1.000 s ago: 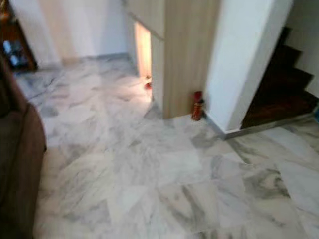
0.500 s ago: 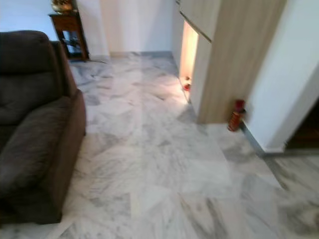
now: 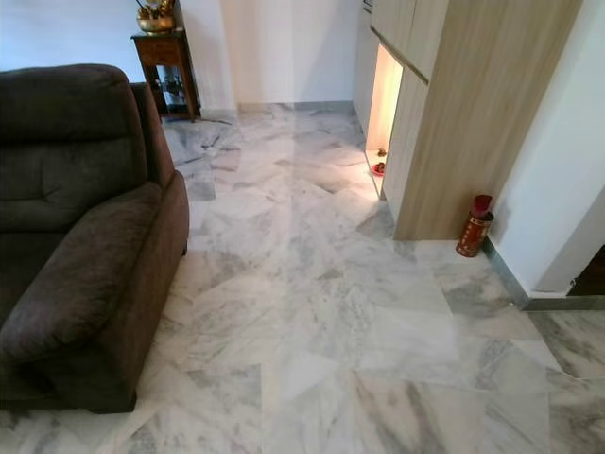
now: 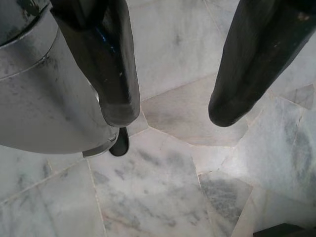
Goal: Move the pillow to the sofa from floor
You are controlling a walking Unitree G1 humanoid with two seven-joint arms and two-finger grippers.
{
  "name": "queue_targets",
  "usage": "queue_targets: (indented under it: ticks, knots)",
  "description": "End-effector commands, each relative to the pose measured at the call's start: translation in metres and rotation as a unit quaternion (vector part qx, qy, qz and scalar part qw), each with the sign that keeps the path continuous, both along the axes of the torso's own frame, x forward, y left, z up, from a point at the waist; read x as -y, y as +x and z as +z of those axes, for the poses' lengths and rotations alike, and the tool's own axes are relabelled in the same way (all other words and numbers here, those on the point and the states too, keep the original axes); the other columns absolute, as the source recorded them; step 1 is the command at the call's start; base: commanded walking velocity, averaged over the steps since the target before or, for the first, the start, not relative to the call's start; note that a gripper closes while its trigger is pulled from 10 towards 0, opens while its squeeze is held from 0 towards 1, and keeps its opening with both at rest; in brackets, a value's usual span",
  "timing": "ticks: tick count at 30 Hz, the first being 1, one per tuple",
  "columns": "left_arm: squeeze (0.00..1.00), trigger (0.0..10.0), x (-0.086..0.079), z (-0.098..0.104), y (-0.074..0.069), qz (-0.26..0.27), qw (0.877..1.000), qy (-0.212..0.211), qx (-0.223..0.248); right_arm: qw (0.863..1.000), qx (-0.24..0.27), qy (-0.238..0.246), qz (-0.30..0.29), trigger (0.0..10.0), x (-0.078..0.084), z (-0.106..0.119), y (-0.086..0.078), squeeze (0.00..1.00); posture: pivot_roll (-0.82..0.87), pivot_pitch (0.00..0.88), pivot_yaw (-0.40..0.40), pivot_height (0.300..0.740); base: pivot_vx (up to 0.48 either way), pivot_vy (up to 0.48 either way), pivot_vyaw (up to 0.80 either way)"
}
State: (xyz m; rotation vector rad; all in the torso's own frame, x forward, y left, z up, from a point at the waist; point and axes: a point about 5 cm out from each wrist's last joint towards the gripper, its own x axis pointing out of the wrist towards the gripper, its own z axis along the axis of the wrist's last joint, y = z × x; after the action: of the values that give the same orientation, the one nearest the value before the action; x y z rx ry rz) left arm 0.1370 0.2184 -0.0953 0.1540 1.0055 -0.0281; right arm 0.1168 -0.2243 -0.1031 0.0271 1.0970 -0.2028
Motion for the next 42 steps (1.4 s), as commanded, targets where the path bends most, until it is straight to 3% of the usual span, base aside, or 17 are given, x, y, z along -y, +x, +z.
queue_targets:
  ticks: [1, 40, 42]
  knots:
    - [0.0, 10.0, -0.019, 0.006, 0.009, 0.108, 0.994, 0.011, 0.019, 0.994, 0.087, 0.061, 0.021, 10.0, -0.03, 0.018, 0.061, 0.0, 0.17, 0.033, -0.051, 0.74, 0.0, 0.0, 0.0]
    - [0.0, 10.0, -0.019, 0.007, 0.011, 0.109, 0.994, 0.014, 0.022, 0.994, 0.091, 0.059, 0.013, 10.0, -0.03, 0.019, 0.063, 0.0, 0.17, 0.041, -0.05, 0.74, 0.0, 0.0, 0.0]
    - [0.0, 10.0, -0.03, 0.01, 0.011, 0.117, 0.992, 0.029, 0.03, 0.992, 0.108, 0.063, -0.007, 10.0, -0.031, 0.022, 0.069, 0.0, 0.16, 0.046, -0.027, 0.74, 0.0, 0.0, 0.0]
